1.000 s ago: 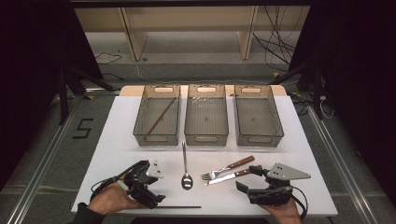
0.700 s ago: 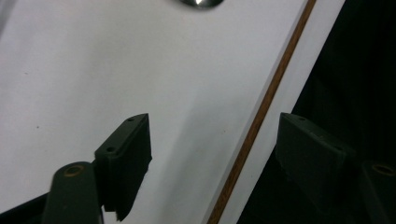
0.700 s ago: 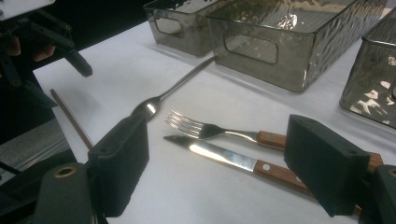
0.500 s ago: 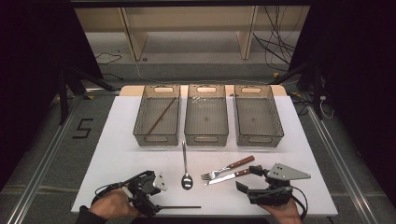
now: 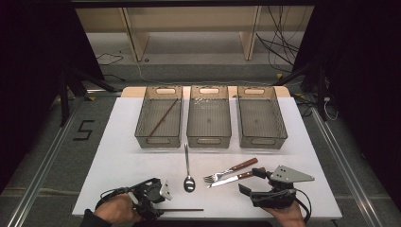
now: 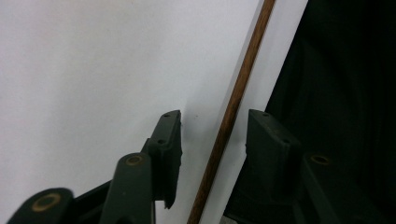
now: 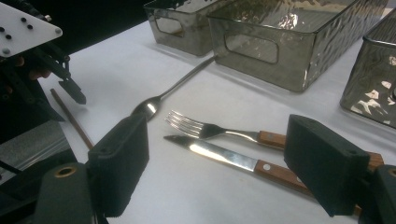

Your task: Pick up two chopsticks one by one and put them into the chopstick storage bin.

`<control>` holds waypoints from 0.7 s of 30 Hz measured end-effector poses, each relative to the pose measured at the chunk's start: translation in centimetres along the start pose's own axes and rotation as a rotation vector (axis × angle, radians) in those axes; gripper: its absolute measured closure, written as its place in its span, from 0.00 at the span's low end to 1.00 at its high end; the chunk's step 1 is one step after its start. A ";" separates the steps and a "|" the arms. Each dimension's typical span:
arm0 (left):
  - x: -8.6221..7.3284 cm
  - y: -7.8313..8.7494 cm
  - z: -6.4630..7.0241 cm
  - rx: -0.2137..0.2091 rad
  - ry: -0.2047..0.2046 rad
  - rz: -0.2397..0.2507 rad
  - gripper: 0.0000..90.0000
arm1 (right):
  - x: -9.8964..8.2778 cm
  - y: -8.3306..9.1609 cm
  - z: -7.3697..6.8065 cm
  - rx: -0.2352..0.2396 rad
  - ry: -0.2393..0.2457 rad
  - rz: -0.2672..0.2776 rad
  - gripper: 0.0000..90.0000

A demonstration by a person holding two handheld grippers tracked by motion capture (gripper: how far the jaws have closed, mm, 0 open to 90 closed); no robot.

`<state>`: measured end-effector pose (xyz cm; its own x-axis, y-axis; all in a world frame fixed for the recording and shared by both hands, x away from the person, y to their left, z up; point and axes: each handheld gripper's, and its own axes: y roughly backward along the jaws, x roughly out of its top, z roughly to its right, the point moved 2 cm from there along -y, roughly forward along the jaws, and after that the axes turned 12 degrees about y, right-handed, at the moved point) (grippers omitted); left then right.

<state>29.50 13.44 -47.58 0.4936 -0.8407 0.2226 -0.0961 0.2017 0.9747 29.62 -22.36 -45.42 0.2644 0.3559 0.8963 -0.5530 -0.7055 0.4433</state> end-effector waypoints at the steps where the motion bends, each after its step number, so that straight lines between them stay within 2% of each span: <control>1: 0.0 -0.1 0.0 -0.002 0.004 0.001 0.65 | 0.0 0.0 0.0 0.000 0.000 0.000 0.25; 6: 0.0 -0.4 -0.2 0.005 -0.007 -0.030 0.73 | 0.0 0.0 0.0 -0.001 0.001 -0.001 0.25; 21: 0.2 -0.5 -0.1 -0.039 -0.038 -0.055 0.86 | 0.0 -0.1 0.0 0.000 0.004 -0.003 0.26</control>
<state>29.73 13.28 -48.01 0.4638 -0.8694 0.1703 -0.0359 0.1736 0.9842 29.66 -22.29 -45.46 0.2631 0.3602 0.8950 -0.5520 -0.7046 0.4459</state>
